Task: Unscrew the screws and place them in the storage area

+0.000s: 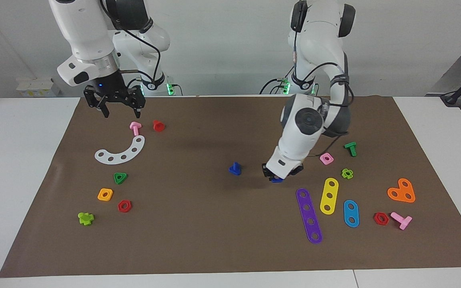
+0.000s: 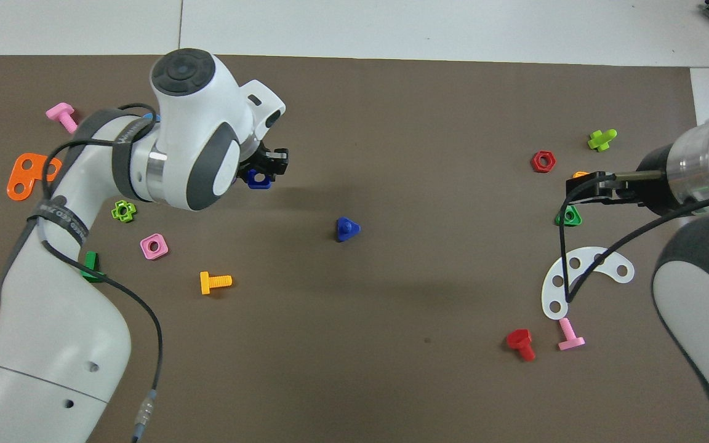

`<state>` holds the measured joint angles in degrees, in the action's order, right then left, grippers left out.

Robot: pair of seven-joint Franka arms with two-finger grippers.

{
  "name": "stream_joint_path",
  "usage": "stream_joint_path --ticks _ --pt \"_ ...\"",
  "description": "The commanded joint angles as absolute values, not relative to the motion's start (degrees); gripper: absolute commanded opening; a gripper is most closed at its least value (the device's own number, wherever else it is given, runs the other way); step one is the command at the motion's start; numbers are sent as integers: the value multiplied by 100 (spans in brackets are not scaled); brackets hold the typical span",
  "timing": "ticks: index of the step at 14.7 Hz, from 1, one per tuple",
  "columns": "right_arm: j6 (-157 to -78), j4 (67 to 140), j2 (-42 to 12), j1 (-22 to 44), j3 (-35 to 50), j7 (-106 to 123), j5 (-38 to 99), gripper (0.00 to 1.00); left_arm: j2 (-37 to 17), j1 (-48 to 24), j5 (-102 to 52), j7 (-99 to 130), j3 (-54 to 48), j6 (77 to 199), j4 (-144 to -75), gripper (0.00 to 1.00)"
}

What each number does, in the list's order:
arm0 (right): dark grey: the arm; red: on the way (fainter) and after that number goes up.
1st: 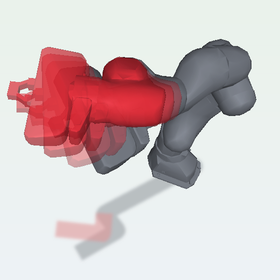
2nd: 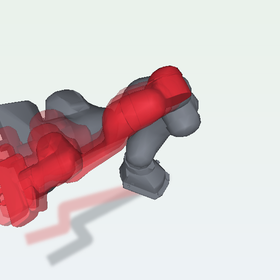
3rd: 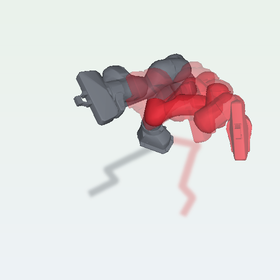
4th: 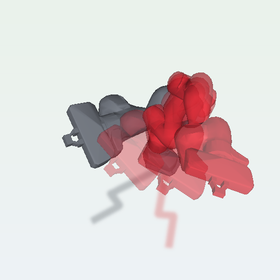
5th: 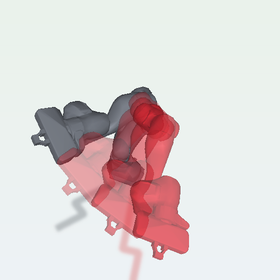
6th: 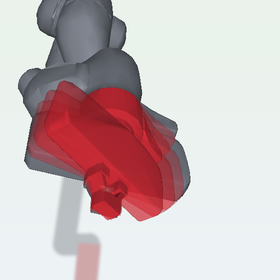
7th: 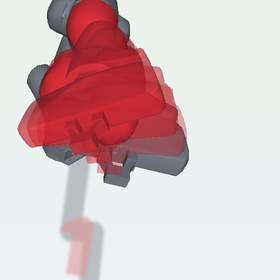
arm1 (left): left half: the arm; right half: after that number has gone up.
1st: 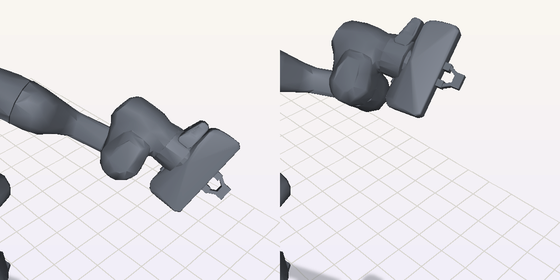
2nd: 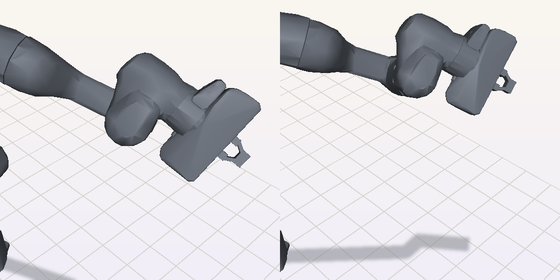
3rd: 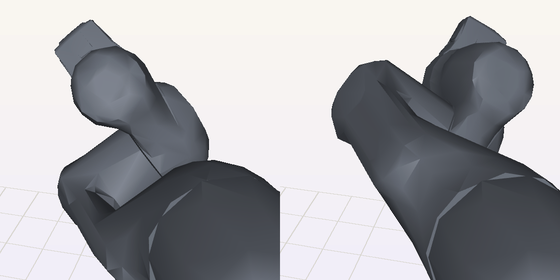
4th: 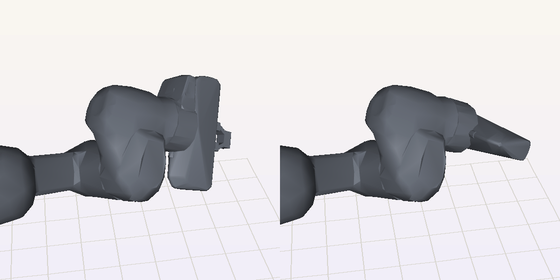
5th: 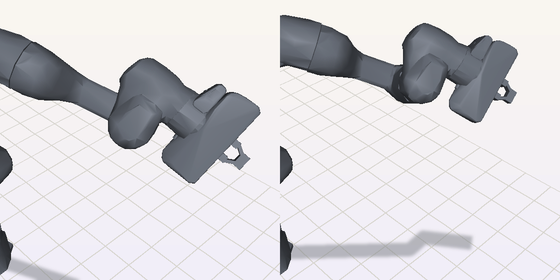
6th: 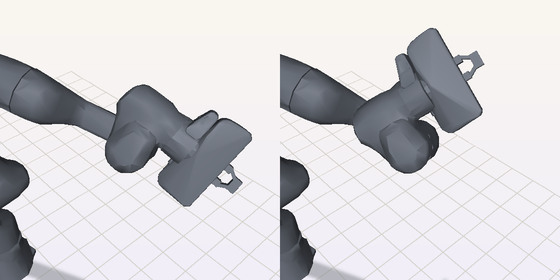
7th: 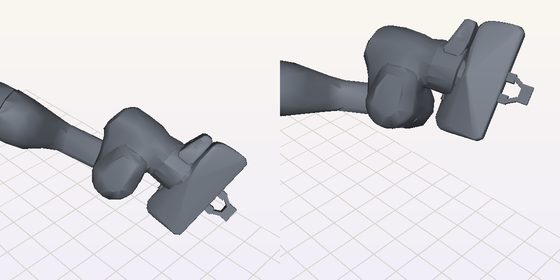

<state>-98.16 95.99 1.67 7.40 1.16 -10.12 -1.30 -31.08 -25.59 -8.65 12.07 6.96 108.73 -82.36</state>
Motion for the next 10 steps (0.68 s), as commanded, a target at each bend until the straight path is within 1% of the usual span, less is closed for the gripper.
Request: stream_joint_path --ticks 1,4,5,6,7,8,9,10 --pt "-10229 9835 -25 1079 149 -1352 -185 99 -2998 -2076 -984 -75 650 10705 -8664 0" --pt "-10905 9791 -587 1703 149 -2116 -202 99 -2726 -1987 -914 -719 703 10897 -9480 0" --pt "-11168 9756 -798 1905 149 -2353 -220 98 -2594 -1969 -914 -964 747 11142 -9831 2" --pt "-11484 9712 -1043 2160 149 -2669 -255 98 -2506 -1943 -914 -1202 764 11449 -10192 25" --pt "-11774 9634 -1255 2301 149 -2942 -342 98 -2470 -1942 -914 -1326 773 11722 -10378 83" --pt "-11882 9555 -1422 2381 149 -3084 -386 98 -2470 -1934 -914 -1336 782 11742 -10345 100" --pt "-11961 9414 -1641 2512 149 -3163 -387 97 -2487 -1925 -923 -1336 782 11655 -10214 100" --pt "-11997 9248 -1896 2688 149 -3321 -395 95 -2540 -1864 -923 -1345 782 11385 -9882 100"
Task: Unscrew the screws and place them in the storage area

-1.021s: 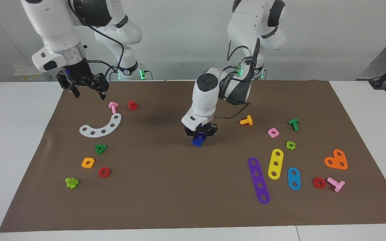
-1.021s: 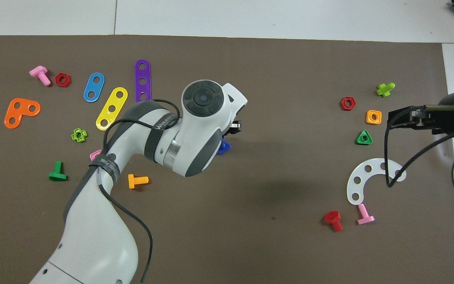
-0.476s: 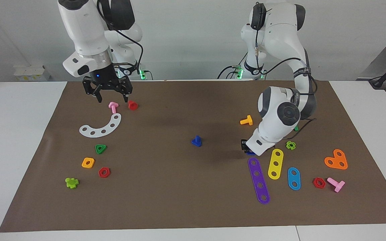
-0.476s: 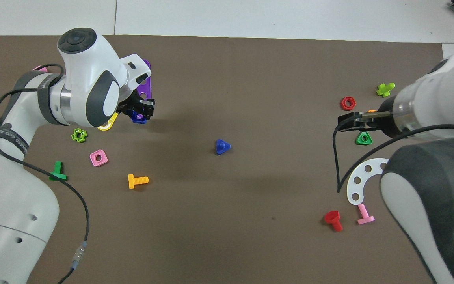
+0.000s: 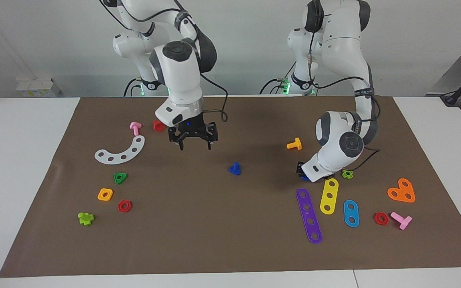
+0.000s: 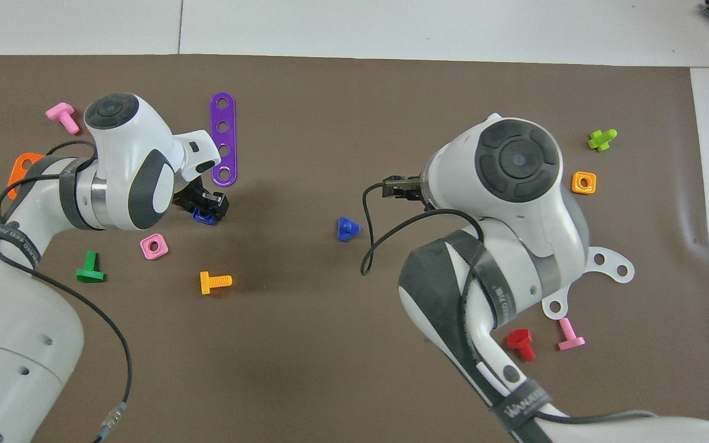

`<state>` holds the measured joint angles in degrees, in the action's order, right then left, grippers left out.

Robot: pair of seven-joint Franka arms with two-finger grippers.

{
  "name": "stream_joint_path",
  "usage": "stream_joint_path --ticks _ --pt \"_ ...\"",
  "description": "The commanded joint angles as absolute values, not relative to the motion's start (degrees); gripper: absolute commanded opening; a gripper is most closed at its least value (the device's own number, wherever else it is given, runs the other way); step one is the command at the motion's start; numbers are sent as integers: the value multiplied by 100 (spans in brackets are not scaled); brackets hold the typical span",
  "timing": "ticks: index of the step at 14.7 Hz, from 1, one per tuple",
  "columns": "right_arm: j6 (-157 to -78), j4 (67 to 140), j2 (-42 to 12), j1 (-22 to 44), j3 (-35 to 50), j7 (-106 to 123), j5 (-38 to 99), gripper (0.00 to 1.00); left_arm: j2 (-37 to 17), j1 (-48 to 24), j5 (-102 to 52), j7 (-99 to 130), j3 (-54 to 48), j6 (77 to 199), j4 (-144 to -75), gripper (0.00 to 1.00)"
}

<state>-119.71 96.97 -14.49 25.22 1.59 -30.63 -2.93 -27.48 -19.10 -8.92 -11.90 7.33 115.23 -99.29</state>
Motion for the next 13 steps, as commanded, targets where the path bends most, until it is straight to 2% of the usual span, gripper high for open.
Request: stream_joint_path --ticks 1,4,9,13 --pt "-12014 9133 -2099 2855 141 -3479 -439 95 -2592 -1750 -932 -1345 782 10921 -9426 100" --pt "-12208 9123 -2398 3101 149 -3743 -633 91 -2497 -1311 -923 -1345 782 9732 -8431 100" --pt "-12629 9132 -2864 3488 149 -3937 -992 88 -1382 -686 -353 -1336 782 8510 -8534 100" --pt "-12884 9210 -2944 3551 149 -3973 -1099 77 -415 -677 9 -1257 782 8402 -8718 100"
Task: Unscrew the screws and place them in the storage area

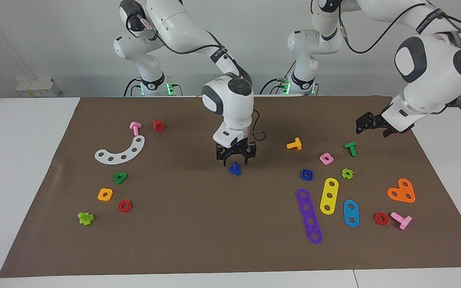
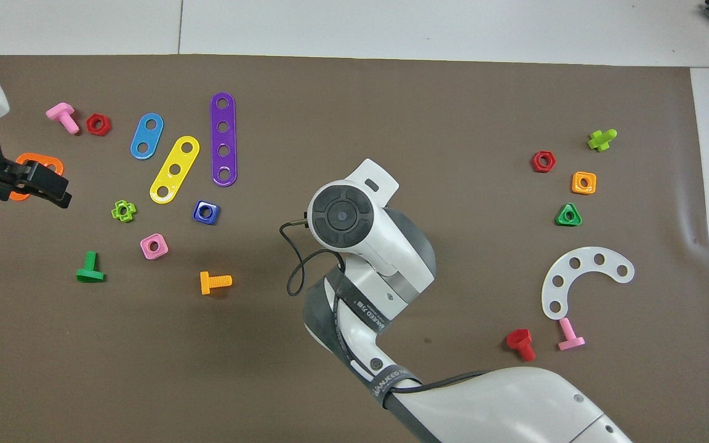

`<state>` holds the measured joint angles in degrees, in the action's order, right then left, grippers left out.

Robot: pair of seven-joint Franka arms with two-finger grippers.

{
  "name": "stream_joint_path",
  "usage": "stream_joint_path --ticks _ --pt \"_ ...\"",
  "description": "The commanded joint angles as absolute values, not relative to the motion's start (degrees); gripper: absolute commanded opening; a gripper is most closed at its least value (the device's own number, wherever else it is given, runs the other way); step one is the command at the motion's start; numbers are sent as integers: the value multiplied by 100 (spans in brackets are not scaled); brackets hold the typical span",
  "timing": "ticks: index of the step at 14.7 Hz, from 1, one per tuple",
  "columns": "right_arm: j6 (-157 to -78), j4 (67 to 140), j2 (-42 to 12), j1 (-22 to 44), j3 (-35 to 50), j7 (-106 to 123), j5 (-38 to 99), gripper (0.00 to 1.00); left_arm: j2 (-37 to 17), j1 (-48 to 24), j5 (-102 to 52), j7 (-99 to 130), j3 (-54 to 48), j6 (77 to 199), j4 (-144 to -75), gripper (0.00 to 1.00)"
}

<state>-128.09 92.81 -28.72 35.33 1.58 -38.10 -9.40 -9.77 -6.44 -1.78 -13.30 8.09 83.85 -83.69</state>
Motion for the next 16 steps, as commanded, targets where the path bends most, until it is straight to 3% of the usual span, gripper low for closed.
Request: stream_joint_path --ticks 1,2,5,7,10,13,14,16 --pt "-12893 9263 -2944 3568 149 -3973 -1099 74 -309 -677 17 -1179 791 8411 -8727 100" --pt "-12920 9325 -2944 3586 149 -3981 -1099 65 -273 -677 26 -1056 782 8446 -8719 100" --pt "-12894 9395 -2936 3595 149 -3981 -1107 58 -229 -773 403 -765 773 8666 -8762 100" --pt "-12894 9492 -2901 3603 149 -3990 -1107 51 -10 -721 404 -730 756 8919 -9226 100" --pt "-12823 9518 -2883 3604 149 -3981 -1107 50 71 -782 387 -747 738 10173 -9580 100" --pt "-12797 9580 -2857 3612 149 -3981 -1107 46 0 -782 229 -738 738 10161 -9405 100" --pt "-12779 9597 -2848 3630 149 -3990 -1107 40 -9 -782 229 -730 738 9995 -9352 100" --pt "-12700 9615 -2821 3630 149 -3999 -1107 17 -70 -782 229 -730 738 9661 -9151 100"
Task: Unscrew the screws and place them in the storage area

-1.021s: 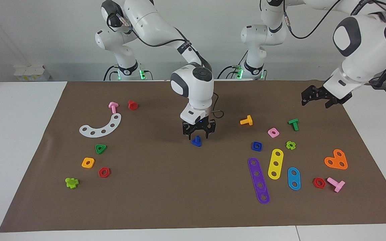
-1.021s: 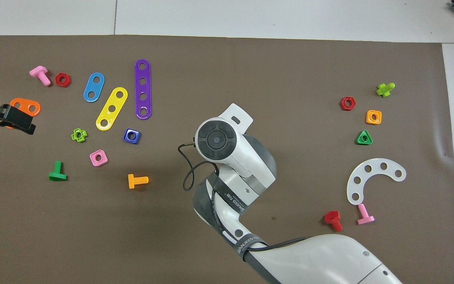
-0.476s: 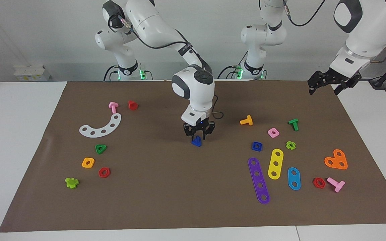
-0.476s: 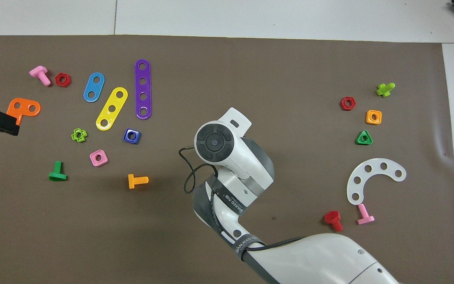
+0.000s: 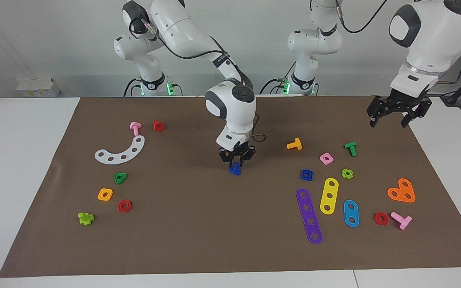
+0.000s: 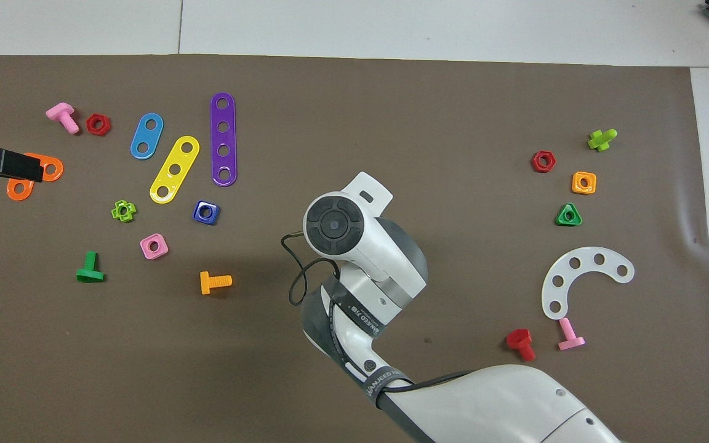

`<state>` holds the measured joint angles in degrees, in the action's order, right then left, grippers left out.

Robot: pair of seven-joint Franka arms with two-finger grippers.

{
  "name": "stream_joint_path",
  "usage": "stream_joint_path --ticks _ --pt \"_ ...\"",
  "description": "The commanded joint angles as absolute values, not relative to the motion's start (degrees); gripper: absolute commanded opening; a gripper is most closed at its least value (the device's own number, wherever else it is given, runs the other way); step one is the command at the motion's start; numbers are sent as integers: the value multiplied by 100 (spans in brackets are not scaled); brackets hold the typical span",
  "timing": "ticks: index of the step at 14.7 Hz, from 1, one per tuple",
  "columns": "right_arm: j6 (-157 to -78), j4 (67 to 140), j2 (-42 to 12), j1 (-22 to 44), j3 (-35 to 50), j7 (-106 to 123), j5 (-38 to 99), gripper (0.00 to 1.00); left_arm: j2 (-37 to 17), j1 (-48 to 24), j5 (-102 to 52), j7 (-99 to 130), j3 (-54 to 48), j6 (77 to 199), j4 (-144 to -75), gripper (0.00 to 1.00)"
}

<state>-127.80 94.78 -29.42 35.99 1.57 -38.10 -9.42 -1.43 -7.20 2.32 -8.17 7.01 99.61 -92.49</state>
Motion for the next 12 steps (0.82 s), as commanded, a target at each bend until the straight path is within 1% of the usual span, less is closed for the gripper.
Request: stream_joint_path --ticks 1,3,4,6,7,9,12 --pt "-12691 9624 -2804 3630 149 -3999 -1107 0 -140 -782 220 -729 738 9450 -8967 100" --pt "-12674 9711 -2585 3551 149 -3973 -1099 0 -158 -782 220 -721 738 9212 -8868 100" --pt "-12683 9903 -2349 3455 149 -3903 -1099 0 -158 -782 237 -703 747 9202 -8877 100" --pt "-12805 10509 -1839 3104 149 -3710 -1090 0 -150 -791 246 -459 730 9193 -8912 100" --pt "-12849 10694 -1680 2946 149 -3474 -1081 0 -141 -800 246 -213 703 9219 -8903 100" --pt "-12850 10845 -1565 2612 158 -3069 -1055 0 -123 -870 246 -36 703 9220 -8912 100" --pt "-12858 10854 -1591 2050 158 -2481 -985 0 -97 -888 246 -35 686 9212 -8947 100"
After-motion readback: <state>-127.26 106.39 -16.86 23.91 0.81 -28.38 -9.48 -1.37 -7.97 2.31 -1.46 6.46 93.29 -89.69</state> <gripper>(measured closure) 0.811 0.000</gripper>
